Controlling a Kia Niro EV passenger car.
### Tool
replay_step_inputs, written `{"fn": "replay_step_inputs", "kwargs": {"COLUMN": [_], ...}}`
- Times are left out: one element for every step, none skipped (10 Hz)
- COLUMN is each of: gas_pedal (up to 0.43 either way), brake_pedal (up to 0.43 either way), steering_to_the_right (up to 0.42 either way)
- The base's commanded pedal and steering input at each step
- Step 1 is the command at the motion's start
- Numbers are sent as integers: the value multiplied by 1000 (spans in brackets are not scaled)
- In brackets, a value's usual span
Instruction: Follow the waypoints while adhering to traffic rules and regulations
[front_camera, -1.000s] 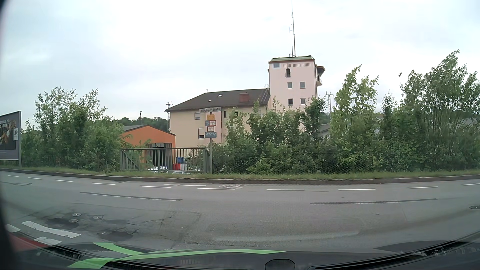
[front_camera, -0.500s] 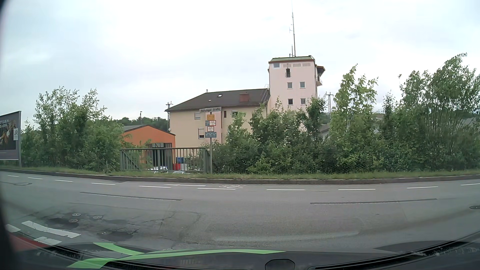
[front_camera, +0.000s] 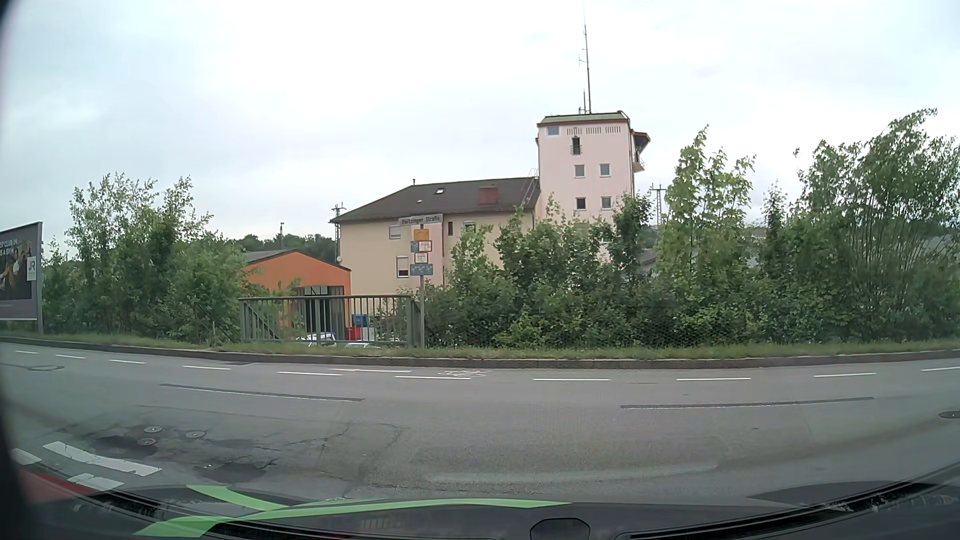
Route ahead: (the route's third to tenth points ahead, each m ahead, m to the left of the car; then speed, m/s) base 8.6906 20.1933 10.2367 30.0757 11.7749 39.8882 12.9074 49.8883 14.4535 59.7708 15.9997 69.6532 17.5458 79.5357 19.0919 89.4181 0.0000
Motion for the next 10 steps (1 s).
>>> {"fn": "replay_step_inputs", "kwargs": {"gas_pedal": [0,0,0,0,0,0,0,0,0,0], "brake_pedal": [152,152,152,152,152,152,152,152,152,152], "steering_to_the_right": [-192,-192,-192,-192,-192,-192,-192,-192,-192,-192]}}
